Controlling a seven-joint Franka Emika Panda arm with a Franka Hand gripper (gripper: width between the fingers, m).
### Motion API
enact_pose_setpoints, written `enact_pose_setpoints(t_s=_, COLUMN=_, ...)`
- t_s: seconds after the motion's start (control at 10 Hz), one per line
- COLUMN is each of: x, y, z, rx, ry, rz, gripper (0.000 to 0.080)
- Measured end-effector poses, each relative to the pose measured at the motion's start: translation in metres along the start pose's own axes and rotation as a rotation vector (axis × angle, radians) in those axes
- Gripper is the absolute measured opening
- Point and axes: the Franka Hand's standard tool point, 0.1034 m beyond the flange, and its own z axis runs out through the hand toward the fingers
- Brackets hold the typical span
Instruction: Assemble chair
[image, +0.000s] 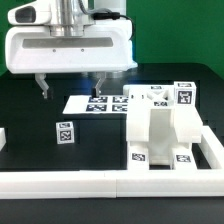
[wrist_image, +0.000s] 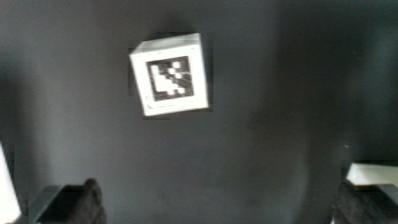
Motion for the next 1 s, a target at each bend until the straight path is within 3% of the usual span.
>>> enact_pose_setpoints(t_s=0.2, x=-0.001, y=0.003, z=0.002, rx=-0.004, ry=0.000, rz=-0.003, gripper=0.0649)
enact_pose_setpoints(t_s=0.4, x=-0.017, y=0.017, z=0.022, rx=-0.012, ry=-0.044, rz=-0.002, gripper=0.0649)
enact_pose_setpoints(t_s=0.6, x=-0.023, y=0.026, z=0.036, rx=-0.037, ry=-0.044, rz=-0.008, gripper=0.0649)
enact_pose_setpoints(t_s=1.0, x=-0.022, y=0.026, z=0.035, rx=-0.037, ry=-0.044, rz=-0.003, gripper=0.0649)
